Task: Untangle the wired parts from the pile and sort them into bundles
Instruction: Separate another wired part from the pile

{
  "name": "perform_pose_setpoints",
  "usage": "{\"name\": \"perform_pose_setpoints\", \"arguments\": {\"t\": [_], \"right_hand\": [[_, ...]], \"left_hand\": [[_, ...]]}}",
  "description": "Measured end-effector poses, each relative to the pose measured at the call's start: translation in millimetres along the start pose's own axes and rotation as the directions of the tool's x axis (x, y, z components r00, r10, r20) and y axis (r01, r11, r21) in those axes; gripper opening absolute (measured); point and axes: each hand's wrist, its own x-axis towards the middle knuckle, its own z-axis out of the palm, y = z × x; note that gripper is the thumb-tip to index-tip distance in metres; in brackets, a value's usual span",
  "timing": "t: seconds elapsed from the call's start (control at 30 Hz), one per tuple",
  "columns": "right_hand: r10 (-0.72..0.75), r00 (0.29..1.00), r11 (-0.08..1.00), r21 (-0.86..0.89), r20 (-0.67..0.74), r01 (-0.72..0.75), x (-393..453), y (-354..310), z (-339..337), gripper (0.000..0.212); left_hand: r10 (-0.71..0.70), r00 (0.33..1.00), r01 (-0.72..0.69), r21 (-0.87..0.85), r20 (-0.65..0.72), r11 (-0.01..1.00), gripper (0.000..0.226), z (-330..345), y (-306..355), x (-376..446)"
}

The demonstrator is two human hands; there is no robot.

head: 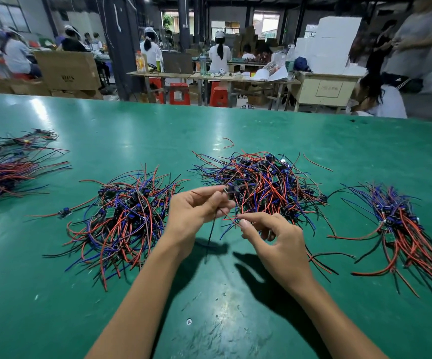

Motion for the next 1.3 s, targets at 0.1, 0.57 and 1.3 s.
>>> {"name": "perform_pose_setpoints", "arguments": {"t": [0.1, 0.57, 1.3], "right_hand": [[0.014, 1.0, 1.0, 0.012, 0.013, -0.014, 0, 2, 1, 0.011], [0.165, 0.96, 0.959, -0.193, -0.225, -0.21, 8, 20, 0, 0.018], [0.102, 0.904, 0.955, -0.215, -0.414, -0.206, 45, 33, -21, 0.022]], "left_hand": [[0.189, 0.944, -0.2, -0.011, -0.271, 0.98, 0.016, -16, 17, 10], [0.47, 0.758, 0.384, 0.892, -0.453, 0.24, 0.036, -52, 14, 4], [0.059, 0.938, -0.345, 0.909, 0.341, 0.235, 0.053, 35, -50, -16]]}}
